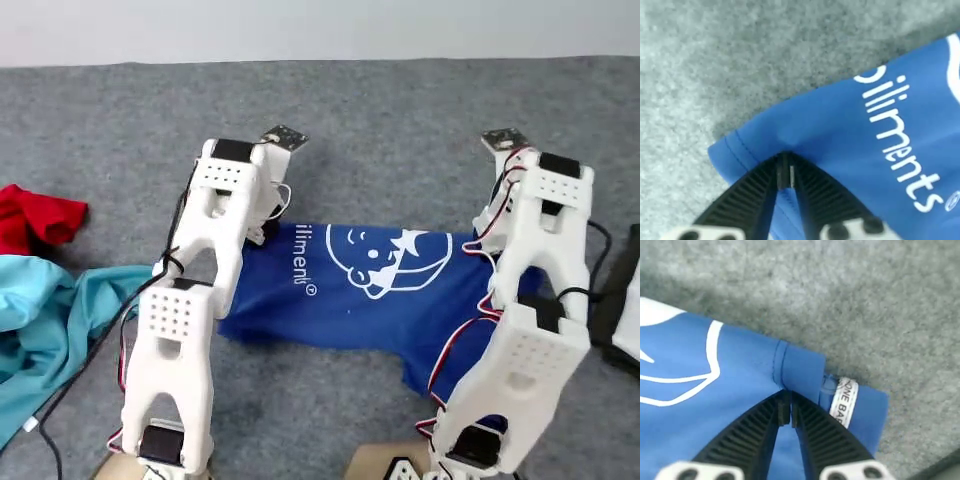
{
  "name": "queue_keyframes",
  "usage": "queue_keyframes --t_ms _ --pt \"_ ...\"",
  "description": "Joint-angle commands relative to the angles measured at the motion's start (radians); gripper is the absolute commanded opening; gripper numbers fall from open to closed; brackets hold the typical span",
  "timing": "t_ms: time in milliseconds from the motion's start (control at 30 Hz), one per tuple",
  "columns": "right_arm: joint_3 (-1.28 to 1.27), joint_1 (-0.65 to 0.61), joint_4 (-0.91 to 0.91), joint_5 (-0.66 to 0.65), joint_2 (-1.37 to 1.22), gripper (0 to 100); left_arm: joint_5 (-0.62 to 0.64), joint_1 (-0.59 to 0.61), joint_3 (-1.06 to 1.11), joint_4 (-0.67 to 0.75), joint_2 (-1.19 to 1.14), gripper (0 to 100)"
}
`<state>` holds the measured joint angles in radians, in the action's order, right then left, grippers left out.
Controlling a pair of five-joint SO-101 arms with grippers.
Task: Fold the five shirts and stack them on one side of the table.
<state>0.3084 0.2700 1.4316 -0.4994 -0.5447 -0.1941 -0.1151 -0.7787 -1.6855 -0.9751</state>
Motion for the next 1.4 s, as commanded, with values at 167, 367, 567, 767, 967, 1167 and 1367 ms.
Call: queue_keyframes --t_ms 167,367,567,767,967,1167,1367 --pt "0.21 -0.027 0.168 0.003 0.013 1.0 -0.012 0.005 -0.176 -0.071 0.028 0" --pt "0.359 -0.082 0.317 0.008 0.013 1.0 -0.012 -0.041 -0.113 -0.071 0.169 0" --pt "0.404 -0.104 0.364 0.037 0.062 1.0 -0.011 -0.057 -0.042 -0.069 0.341 0" --pt "0.379 -0.09 0.366 0.068 0.248 1.1 -0.008 -0.114 -0.019 -0.069 0.465 0" --pt "0.218 -0.048 0.366 0.123 0.565 1.0 -0.011 -0.255 0.031 -0.068 0.528 0" --pt "0.048 0.018 0.364 0.123 0.906 1.1 -0.005 -0.394 0.033 -0.068 0.528 0" --pt "-0.089 0.136 0.363 0.123 1.167 1.1 -0.012 -0.583 0.096 -0.068 0.526 0"
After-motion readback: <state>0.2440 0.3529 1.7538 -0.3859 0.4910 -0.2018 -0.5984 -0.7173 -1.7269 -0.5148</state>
